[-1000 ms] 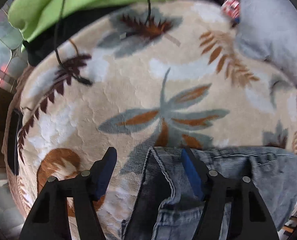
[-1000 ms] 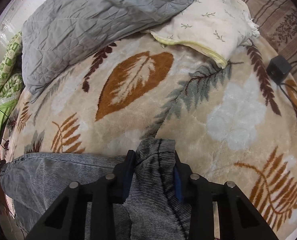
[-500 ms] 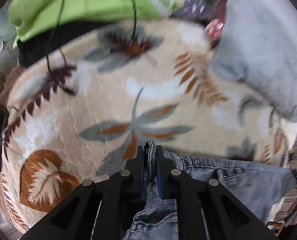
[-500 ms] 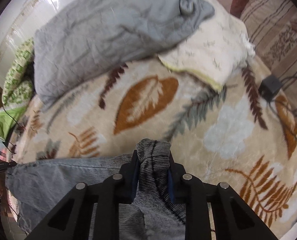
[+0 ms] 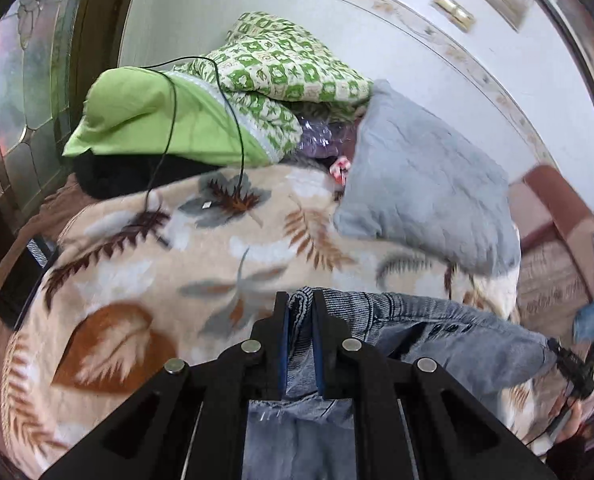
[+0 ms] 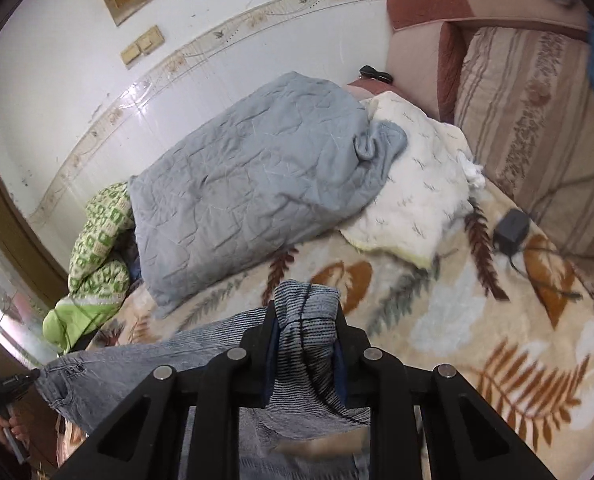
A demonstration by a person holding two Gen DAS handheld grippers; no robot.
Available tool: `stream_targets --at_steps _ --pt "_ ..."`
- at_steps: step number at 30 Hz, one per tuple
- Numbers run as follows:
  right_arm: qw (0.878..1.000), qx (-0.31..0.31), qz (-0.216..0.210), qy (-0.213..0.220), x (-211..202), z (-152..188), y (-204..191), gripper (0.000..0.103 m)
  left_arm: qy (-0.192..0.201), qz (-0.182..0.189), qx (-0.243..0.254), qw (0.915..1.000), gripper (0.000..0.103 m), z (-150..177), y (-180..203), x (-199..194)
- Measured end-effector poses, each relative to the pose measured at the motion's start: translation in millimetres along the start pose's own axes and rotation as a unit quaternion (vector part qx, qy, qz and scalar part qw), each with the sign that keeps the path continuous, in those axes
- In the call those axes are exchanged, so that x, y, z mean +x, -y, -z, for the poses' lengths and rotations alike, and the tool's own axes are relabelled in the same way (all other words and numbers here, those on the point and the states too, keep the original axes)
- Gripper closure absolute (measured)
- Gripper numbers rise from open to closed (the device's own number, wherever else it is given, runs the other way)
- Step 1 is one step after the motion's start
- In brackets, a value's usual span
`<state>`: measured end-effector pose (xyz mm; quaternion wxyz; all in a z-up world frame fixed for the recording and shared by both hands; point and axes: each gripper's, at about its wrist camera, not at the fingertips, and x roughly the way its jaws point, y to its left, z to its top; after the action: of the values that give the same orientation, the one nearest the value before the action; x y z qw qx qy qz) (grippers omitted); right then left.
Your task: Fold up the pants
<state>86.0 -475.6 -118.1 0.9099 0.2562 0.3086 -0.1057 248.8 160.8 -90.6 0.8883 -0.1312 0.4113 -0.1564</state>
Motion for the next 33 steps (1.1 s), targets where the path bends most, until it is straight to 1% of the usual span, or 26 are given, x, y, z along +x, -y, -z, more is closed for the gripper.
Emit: stream_targets --at_steps 2,4,5,7,9,11,12,13,14,15,17,19,21,23,26,28,30,31,33 --pt "0.999 0.004 0.005 -0.032 -4 30 18 0.079 -0.007 0.003 0.004 1.0 0.093 33 -9 -14" --pt "0.999 0.001 0.008 -0.051 -12 58 30 0.079 -0.013 0.0 0.007 0.9999 0.093 61 -16 -20" --pt "0.998 0.0 0.003 -0.058 -20 74 37 0.079 -0.015 -0.004 0.01 0.9998 0.093 80 -21 -26" --pt "0.997 0.003 -0.01 -0.072 -34 99 48 0.079 -0.017 -0.009 0.023 0.9996 0.093 107 -27 -36" --pt "0.995 0.011 -0.025 -0.098 -46 123 59 0.076 -0.035 -0.021 0.032 0.9986 0.093 133 -34 -39" --pt "0.991 0.013 -0.027 -0.132 -58 146 72 0.074 -0.052 -0.024 0.028 0.998 0.092 152 -42 -39" --pt "0.989 0.014 -0.026 -0.142 -65 155 77 0.071 -0.058 -0.027 0.028 0.9975 0.092 160 -46 -40" --pt "0.988 0.021 -0.026 -0.15 -70 161 84 0.061 -0.064 -0.029 0.027 0.9971 0.091 166 -50 -42" --pt "0.988 0.031 -0.025 -0.152 -79 166 91 0.046 -0.068 -0.03 0.028 0.9969 0.091 172 -52 -45" --pt "0.988 0.035 -0.022 -0.147 -86 171 97 0.041 -0.067 -0.03 0.031 0.9968 0.091 174 -52 -48" --pt "0.991 0.045 -0.017 -0.126 -103 169 107 0.04 -0.056 -0.036 0.052 0.9964 0.09 175 -45 -60" --pt "0.993 0.061 -0.017 -0.1 -112 157 114 0.04 -0.036 -0.044 0.084 0.9948 0.09 170 -29 -73" --pt "0.994 0.07 -0.009 -0.082 -110 144 114 0.04 -0.01 -0.04 0.108 0.9933 0.09 164 -11 -86" --pt "0.995 0.064 -0.007 -0.081 -93 130 107 0.04 0.016 -0.027 0.118 0.9925 0.09 157 7 -95" --pt "0.991 0.059 0.002 -0.118 -50 118 95 0.04 0.038 0.009 0.117 0.9924 0.089 148 27 -96" --pt "0.989 0.057 0.011 -0.137 -26 115 91 0.04 0.04 0.011 0.111 0.9929 0.089 145 34 -88" --pt "0.986 0.048 0.03 -0.155 -7 115 87 0.04 0.025 0.021 0.089 0.9956 0.089 144 34 -68" --pt "0.985 0.044 0.03 -0.162 0 116 85 0.042 0.013 0.019 0.08 0.9965 0.089 145 33 -57" --pt "0.983 0.03 0.03 -0.177 11 120 80 0.047 -0.012 0.0 0.073 0.9973 0.089 153 31 -33"
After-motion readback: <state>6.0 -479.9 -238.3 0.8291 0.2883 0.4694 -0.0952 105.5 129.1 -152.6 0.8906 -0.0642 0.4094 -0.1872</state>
